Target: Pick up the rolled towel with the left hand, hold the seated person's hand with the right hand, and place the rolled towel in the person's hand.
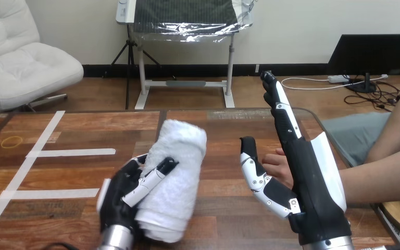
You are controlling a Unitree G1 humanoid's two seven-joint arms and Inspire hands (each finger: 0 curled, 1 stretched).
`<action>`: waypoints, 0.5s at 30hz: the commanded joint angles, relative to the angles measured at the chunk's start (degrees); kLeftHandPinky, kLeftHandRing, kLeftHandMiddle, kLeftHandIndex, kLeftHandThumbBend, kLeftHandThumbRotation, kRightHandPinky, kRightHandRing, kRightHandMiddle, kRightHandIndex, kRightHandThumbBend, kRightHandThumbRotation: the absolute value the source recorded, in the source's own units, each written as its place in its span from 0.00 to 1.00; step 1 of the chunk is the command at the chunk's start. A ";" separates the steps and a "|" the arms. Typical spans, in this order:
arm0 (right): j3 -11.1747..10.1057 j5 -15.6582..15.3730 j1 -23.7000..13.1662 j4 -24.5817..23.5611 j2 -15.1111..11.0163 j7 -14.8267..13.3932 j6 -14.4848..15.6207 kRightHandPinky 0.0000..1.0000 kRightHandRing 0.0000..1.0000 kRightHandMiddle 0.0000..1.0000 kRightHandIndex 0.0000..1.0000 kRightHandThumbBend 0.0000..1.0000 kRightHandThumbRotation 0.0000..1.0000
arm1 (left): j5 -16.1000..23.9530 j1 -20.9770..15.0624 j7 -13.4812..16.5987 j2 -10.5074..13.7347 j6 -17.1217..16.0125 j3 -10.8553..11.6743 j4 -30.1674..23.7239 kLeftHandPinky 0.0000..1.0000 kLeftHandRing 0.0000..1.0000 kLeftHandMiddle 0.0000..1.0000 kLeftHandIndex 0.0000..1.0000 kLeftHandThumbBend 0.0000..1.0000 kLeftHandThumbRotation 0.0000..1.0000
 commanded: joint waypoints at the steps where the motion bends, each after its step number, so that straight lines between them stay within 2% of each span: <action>1: -1.42 0.08 -4.60 -1.03 1.90 -1.54 -0.56 1.00 1.00 1.00 1.00 0.00 0.00 | -9.89 -5.07 -9.18 -4.59 -3.73 3.92 -14.51 0.31 0.35 0.40 0.47 0.84 0.04; 8: -1.69 0.62 -4.70 -1.05 1.73 -1.31 -0.62 1.00 1.00 1.00 1.00 0.00 0.00 | -13.81 -4.57 -11.31 -5.23 -0.81 4.08 -17.26 0.31 0.35 0.39 0.46 0.85 0.03; 15: -2.01 0.65 -4.69 -1.19 1.68 -1.23 -0.39 1.00 1.00 1.00 1.00 0.00 0.00 | -18.38 -4.09 -13.10 -4.87 3.59 4.11 -19.53 0.32 0.35 0.40 0.46 0.86 0.01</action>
